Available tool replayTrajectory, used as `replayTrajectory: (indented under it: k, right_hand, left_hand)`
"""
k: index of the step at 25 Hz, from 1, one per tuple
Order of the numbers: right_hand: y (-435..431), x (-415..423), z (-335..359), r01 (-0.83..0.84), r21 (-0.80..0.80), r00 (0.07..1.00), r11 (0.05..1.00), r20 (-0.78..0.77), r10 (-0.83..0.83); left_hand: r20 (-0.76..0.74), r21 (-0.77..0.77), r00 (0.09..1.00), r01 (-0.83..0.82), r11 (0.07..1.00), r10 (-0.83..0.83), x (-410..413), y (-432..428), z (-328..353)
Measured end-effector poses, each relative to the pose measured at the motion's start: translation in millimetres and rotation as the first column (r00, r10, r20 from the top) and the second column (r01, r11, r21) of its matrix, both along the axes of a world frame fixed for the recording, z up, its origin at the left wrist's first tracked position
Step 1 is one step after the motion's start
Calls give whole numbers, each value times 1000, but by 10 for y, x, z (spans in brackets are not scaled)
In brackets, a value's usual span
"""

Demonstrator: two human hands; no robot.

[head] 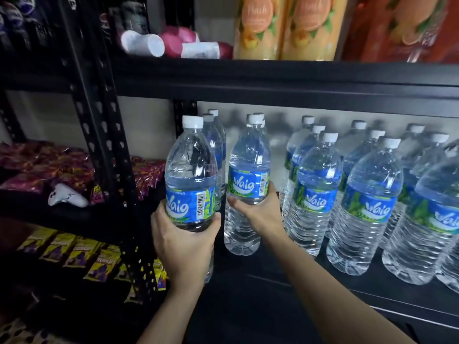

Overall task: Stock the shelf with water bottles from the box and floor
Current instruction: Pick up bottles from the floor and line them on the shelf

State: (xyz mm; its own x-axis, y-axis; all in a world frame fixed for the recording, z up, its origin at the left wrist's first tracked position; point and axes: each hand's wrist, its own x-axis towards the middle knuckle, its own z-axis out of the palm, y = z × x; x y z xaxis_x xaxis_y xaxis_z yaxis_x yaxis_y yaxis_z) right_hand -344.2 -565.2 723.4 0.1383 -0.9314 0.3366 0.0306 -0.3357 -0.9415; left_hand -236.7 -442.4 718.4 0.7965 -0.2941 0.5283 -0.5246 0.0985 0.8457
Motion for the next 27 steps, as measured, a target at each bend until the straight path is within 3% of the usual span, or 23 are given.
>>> replayTrajectory:
  k: [4,15,20,27]
  right_hand:
    - [-114,97,-154,-1,8,998,1000,58,1]
    - [-225,74,-312,-76,-37,997,996,-2,76]
    - [-235,79,-337,35,2,979,999,-201,-34]
    - [-265,119,-395,84,82,969,993,-238,-63]
  left_hand:
    - [-3,11,1000,16,1000,-16,115,-72,-30]
    - [-29,2,999,41,999,-41,175,-233,-57]
    - [-16,4,998,53,999,-53,180,-248,-61]
    - [-12,-10,998,56,998,-56,262,-263,-52]
